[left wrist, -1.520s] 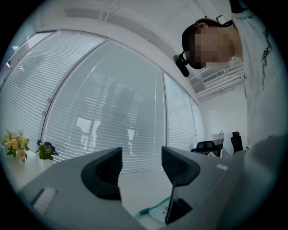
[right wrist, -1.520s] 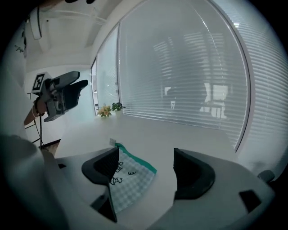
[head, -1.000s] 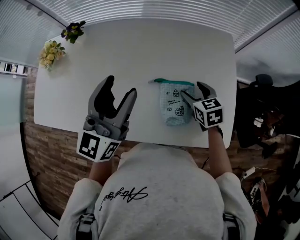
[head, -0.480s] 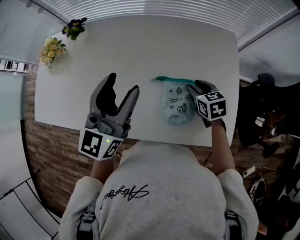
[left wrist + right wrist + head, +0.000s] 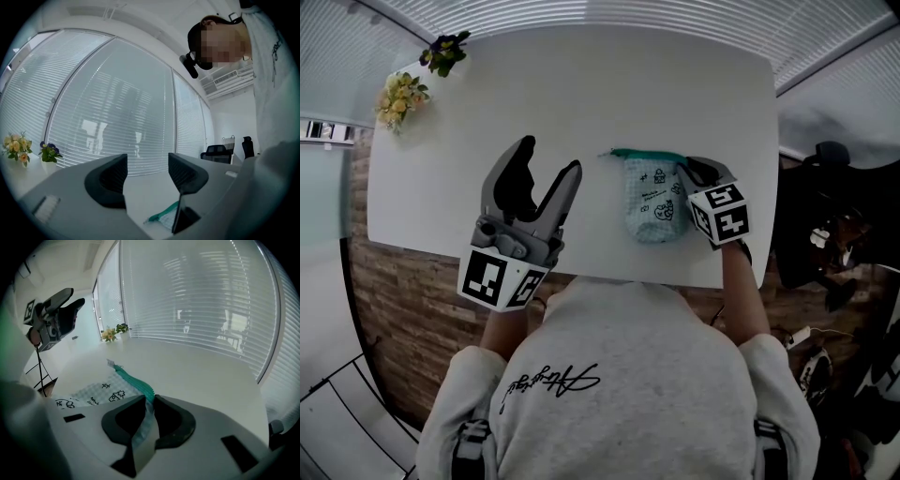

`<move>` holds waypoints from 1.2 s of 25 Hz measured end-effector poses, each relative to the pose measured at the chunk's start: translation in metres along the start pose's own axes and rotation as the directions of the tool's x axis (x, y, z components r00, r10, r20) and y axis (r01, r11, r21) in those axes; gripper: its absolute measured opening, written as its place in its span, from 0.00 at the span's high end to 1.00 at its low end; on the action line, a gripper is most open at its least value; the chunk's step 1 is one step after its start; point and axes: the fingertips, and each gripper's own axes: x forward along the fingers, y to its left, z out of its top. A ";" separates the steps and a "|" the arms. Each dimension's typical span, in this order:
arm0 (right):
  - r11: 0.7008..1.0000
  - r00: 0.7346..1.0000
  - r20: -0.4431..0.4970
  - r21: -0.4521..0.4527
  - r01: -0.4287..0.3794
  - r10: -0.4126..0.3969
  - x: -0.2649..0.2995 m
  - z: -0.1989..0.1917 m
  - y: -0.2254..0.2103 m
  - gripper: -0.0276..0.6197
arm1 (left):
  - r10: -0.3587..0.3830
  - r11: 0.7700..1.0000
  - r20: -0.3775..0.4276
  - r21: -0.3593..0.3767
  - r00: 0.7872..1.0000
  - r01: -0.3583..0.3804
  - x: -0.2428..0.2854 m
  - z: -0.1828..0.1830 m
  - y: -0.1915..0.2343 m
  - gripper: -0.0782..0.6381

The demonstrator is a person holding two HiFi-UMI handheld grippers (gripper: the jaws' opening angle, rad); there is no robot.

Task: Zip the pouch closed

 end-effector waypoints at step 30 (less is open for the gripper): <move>0.990 0.903 0.426 -0.139 0.007 0.053 -0.096 0.093 0.033 0.89 | 0.024 0.994 -0.137 -0.101 0.990 -0.038 0.009 -0.047 0.001 0.53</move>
